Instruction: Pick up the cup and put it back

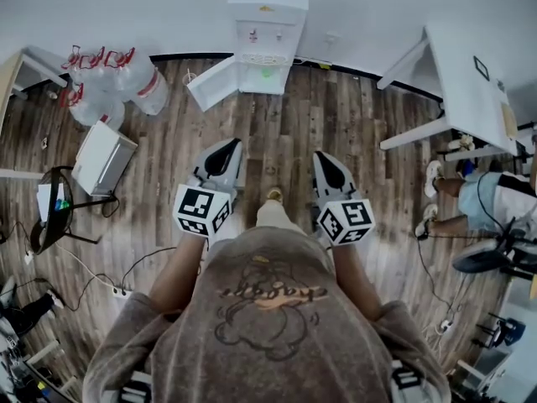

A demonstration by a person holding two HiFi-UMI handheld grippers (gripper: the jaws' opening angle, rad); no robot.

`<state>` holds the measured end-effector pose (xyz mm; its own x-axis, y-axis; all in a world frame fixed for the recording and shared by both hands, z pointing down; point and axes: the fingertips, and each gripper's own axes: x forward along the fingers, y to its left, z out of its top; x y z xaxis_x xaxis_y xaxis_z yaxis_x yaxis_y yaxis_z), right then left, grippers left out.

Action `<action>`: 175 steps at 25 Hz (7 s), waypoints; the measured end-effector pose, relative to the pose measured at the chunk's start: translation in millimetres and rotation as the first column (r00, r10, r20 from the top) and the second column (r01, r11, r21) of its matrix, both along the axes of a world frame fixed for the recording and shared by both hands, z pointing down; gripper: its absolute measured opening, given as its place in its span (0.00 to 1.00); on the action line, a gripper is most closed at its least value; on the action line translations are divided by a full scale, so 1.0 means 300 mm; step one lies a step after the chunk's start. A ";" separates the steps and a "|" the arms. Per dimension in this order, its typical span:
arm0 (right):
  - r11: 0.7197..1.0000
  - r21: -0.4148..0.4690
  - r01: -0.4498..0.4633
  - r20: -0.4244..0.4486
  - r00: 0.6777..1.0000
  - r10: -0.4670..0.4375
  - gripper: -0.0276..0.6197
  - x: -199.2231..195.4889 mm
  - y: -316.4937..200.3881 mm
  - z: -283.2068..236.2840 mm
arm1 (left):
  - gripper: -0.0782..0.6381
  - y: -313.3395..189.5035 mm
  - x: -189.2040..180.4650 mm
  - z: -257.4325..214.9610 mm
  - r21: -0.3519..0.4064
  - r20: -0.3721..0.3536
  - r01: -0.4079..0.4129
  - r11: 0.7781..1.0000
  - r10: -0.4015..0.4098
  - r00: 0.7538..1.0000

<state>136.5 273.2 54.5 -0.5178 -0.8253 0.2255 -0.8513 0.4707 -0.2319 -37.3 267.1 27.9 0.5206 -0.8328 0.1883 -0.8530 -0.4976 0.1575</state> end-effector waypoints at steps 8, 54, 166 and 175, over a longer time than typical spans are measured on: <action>0.999 -0.024 0.039 -0.005 0.999 -0.039 0.05 0.040 -0.214 0.003 | 0.11 -0.195 0.036 -0.005 -0.008 -0.006 0.045 0.999 -0.045 0.999; 0.994 -0.055 0.090 -0.017 0.996 -0.091 0.05 -0.060 -0.908 0.357 | 0.11 -0.903 -0.022 0.306 0.004 0.007 0.018 1.000 -0.019 1.000; 0.984 -0.085 0.156 -0.072 0.984 -0.162 0.71 -0.353 -1.910 2.490 | 0.11 -1.471 -0.151 1.915 0.094 -0.040 0.049 0.994 -0.045 0.998; 0.987 -0.118 0.112 -0.118 0.985 -0.125 0.71 -0.366 -2.039 2.652 | 0.11 -1.492 -0.185 1.964 0.069 -0.045 0.052 0.996 -0.049 0.998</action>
<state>26.6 -338.6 849.9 -0.5727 -0.7262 0.3804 -0.8164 0.5475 -0.1839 -92.8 -180.5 617.2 0.4836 -0.8687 0.1070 -0.8707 -0.4648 0.1608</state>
